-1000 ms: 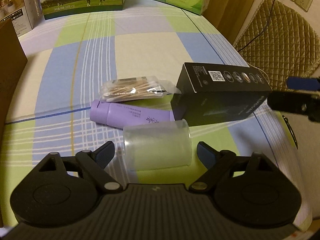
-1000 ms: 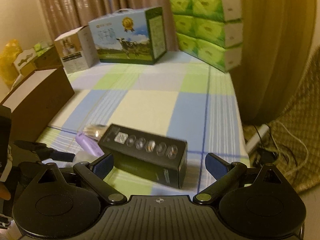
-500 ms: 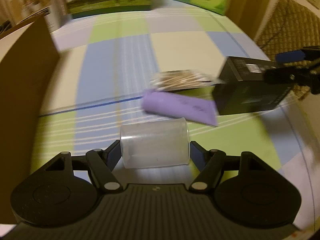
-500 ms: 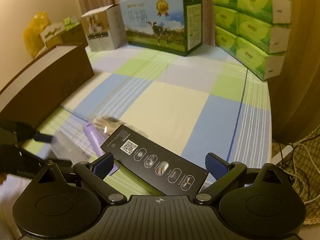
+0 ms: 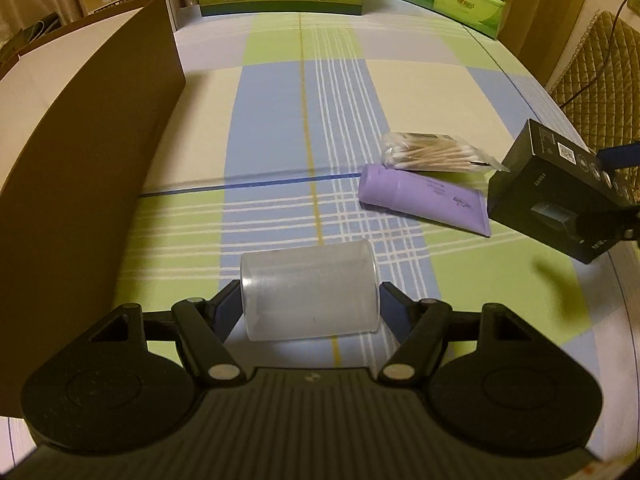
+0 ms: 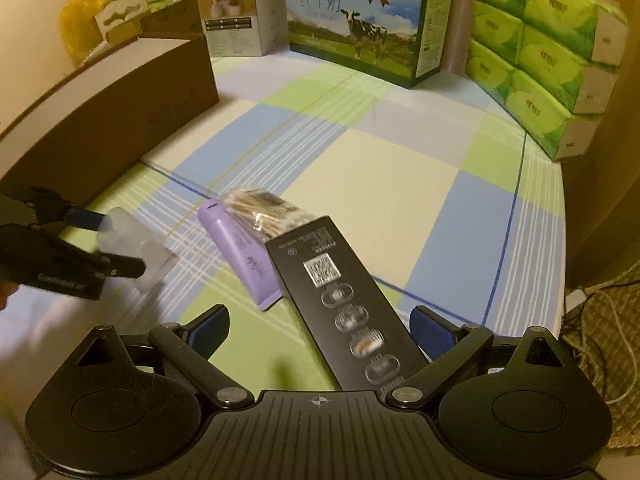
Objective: Organize objects
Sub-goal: 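Grasp the clear plastic cup with the left tool while the right tool grasps the black FLYCO box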
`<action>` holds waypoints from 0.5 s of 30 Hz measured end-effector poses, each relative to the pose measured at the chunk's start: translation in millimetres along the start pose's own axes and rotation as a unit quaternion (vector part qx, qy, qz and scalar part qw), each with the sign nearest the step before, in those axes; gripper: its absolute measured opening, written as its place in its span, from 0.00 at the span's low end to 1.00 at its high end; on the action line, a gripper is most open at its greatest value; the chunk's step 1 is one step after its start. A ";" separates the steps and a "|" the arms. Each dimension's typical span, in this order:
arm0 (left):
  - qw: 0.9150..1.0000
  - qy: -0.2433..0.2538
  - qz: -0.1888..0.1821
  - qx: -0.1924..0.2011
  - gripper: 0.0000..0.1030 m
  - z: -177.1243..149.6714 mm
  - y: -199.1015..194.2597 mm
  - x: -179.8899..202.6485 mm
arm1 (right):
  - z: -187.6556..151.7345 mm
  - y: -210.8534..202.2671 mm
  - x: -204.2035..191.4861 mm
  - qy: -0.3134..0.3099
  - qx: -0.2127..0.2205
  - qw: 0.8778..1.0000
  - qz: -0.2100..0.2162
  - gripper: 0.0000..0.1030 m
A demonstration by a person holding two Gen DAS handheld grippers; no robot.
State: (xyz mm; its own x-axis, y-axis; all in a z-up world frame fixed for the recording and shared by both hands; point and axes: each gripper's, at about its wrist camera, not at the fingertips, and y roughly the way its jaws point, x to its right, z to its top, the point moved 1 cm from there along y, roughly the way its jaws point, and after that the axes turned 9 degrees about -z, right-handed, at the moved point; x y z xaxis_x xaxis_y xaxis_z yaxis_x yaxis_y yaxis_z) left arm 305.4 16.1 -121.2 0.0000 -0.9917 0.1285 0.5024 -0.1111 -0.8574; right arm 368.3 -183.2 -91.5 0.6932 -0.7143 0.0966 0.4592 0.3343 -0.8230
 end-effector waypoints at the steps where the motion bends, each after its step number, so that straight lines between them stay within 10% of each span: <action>1: 1.000 0.000 0.000 0.000 0.67 -0.3 0.0 0.2 | 1.4 2.2 -3.1 -0.003 0.001 1.000 -0.008 0.76; 7: 1.000 -0.001 0.003 -0.007 0.67 -1.9 -1.0 1.0 | 2.7 7.1 -6.8 -0.010 -0.017 1.000 -0.024 0.42; 15: 1.000 0.002 0.002 -0.014 0.67 -7.2 -6.4 3.7 | -15.8 -11.7 -13.5 0.023 -0.049 0.999 -0.003 0.39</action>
State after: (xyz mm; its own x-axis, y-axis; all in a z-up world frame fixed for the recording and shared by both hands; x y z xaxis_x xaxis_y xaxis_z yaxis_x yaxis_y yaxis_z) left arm 296.0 12.7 -118.8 -0.0016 -0.9925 0.1226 0.4785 -0.1084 -0.8714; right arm 344.8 -187.2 -92.0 0.6634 -0.7442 0.0782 0.4054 0.2696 -0.8735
